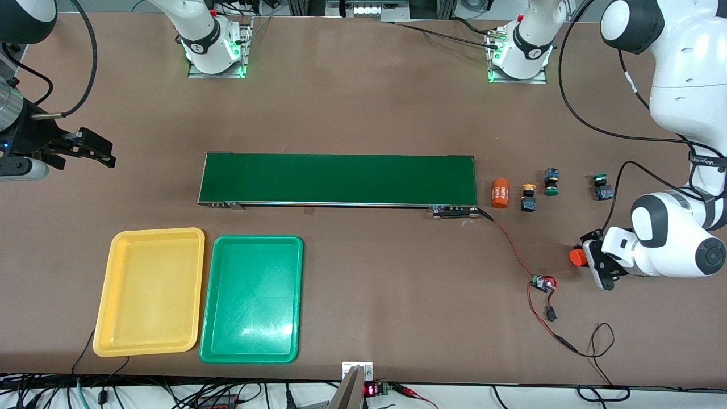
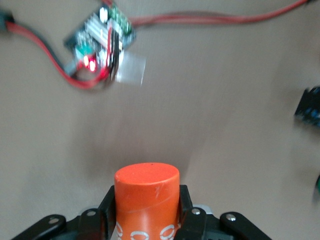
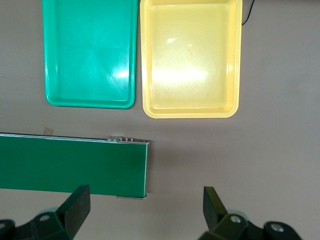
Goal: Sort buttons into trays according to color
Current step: 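Carry the orange battery with the left gripper and lower it onto the belt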
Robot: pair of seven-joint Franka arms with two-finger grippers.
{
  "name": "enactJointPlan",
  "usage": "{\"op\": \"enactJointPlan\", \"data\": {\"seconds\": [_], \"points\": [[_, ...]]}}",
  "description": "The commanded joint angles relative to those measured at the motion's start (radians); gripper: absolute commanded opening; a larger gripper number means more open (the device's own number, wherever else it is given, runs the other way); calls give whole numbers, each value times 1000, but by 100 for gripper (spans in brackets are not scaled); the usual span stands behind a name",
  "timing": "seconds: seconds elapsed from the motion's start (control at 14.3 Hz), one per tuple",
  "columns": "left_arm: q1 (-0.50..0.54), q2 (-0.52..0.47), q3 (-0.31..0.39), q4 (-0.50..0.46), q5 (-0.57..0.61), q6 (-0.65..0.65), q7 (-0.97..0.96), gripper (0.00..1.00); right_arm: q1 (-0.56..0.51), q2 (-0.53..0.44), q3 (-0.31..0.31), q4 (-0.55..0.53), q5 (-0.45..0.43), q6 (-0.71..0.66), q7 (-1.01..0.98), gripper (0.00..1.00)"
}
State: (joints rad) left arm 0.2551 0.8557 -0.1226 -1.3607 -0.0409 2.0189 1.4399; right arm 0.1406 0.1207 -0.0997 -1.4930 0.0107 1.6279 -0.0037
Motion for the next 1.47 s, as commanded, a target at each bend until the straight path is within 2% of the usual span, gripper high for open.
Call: {"op": "enactJointPlan", "data": {"seconds": [0.0, 0.14, 0.35, 0.42, 0.7, 0.91, 1.12, 1.33, 1.4], "points": [[4, -64, -69, -17, -13, -121, 23, 0, -6, -6, 5, -3, -8, -8, -7, 100], [3, -108, -118, -23, -8, -195, 22, 0, -9, -7, 3, -3, -9, -8, -9, 100], [-43, -161, -134, -35, -8, -223, 5, 0, -6, -7, 3, -3, -9, -8, -7, 100], [-63, -187, -134, -61, -8, -220, -6, 0, -7, -7, 3, -3, -9, -8, -7, 100], [-94, -363, -135, -274, -8, -158, -53, 0, -6, -7, 3, -3, -8, -8, -7, 100], [-134, -394, -140, -310, -8, -160, -53, 0, -7, -7, 3, -3, -8, -8, -5, 100], [-158, -389, -210, -342, -10, -155, -56, 0, -6, -7, 3, -3, -8, -8, -5, 100], [-158, -418, -282, -444, -10, -77, -70, 0, -4, -7, 3, -3, -8, -6, -4, 100], [-158, -441, -287, -490, -10, -39, -93, 0, -4, -6, 3, -3, -8, -8, -4, 100]]}}
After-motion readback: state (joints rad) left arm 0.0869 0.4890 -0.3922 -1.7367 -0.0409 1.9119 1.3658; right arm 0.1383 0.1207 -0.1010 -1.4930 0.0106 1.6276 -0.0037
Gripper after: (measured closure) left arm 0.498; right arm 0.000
